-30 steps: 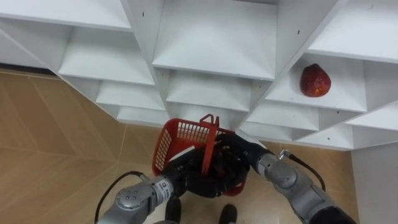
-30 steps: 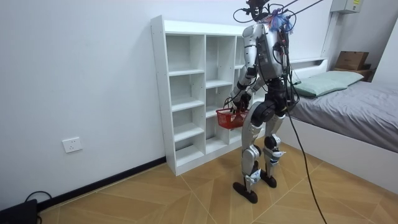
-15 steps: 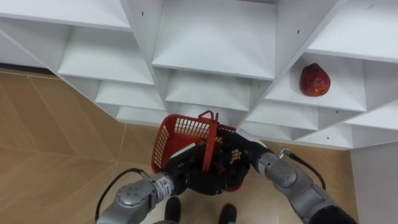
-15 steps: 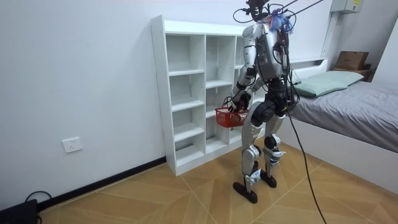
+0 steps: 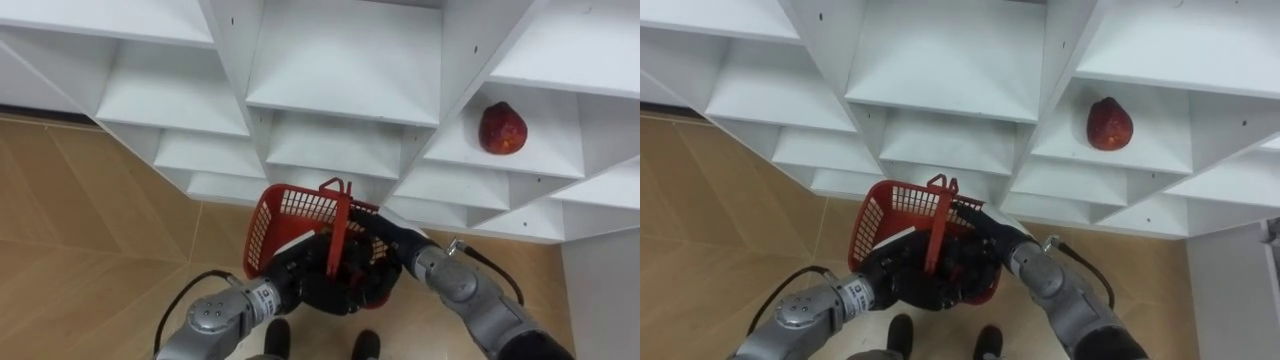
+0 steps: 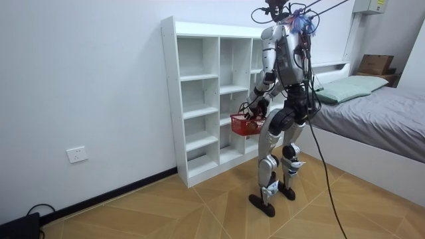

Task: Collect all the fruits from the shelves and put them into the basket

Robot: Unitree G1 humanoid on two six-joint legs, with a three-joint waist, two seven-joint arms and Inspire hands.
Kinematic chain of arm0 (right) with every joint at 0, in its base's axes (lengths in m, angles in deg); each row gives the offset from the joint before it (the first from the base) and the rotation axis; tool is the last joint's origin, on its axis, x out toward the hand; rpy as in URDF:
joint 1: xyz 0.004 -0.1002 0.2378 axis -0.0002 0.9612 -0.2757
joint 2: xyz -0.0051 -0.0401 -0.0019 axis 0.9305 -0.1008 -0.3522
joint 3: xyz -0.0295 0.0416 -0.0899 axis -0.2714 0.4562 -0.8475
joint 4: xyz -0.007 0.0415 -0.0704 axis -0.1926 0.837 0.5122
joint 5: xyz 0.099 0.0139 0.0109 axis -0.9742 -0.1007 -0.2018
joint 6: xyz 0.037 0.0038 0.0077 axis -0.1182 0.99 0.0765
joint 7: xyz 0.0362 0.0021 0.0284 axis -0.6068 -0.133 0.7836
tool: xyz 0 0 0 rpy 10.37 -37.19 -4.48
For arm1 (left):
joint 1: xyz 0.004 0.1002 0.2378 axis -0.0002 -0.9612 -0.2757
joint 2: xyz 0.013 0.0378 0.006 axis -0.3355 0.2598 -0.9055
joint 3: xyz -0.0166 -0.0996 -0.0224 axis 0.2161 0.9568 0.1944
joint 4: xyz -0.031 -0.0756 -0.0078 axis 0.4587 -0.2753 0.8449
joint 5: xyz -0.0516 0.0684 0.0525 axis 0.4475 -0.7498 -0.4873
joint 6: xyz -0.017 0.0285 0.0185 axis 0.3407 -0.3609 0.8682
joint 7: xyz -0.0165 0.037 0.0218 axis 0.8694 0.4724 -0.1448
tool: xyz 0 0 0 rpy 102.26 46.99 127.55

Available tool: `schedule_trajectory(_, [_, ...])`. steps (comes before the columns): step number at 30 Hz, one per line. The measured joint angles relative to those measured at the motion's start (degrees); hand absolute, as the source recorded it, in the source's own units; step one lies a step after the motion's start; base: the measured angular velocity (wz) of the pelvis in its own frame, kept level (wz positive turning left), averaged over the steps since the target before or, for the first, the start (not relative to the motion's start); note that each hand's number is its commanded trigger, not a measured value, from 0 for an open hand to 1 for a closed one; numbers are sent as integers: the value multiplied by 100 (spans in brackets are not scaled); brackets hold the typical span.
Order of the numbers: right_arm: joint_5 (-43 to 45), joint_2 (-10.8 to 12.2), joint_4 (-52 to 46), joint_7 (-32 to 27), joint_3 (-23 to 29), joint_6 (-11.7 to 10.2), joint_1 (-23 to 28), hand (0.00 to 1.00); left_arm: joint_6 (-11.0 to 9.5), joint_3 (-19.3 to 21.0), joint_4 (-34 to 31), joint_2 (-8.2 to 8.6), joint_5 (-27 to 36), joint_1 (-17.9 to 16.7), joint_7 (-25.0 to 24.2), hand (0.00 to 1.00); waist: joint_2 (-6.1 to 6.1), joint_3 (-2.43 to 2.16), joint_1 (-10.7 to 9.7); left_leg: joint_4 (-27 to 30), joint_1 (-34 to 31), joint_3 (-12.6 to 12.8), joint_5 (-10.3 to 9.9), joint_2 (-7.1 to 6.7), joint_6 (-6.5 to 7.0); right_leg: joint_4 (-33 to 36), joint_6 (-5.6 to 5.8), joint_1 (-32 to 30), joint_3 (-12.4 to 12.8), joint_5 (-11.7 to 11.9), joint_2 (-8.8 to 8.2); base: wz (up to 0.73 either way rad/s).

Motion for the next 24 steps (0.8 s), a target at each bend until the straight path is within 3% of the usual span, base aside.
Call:
schedule_trajectory(17, [-333, -51, -296, -255, 17, -119, 335, 0, -152, 93, 1, -56, 17, -135, 37, 100, 28, -21, 10, -9, 61, 7, 0, -7, 0, 14, -2, 22, 49, 2, 0, -1])
schedule_trajectory(24, [-704, -239, -1015, -194, 83, -152, 913, 0, -150, 243, -5, -159, 9, -378, 257, 100, 74, -100, -7, -34, 235, 74, -1, 2, -1, 5, -1, 169, 60, 2, 14, -3])
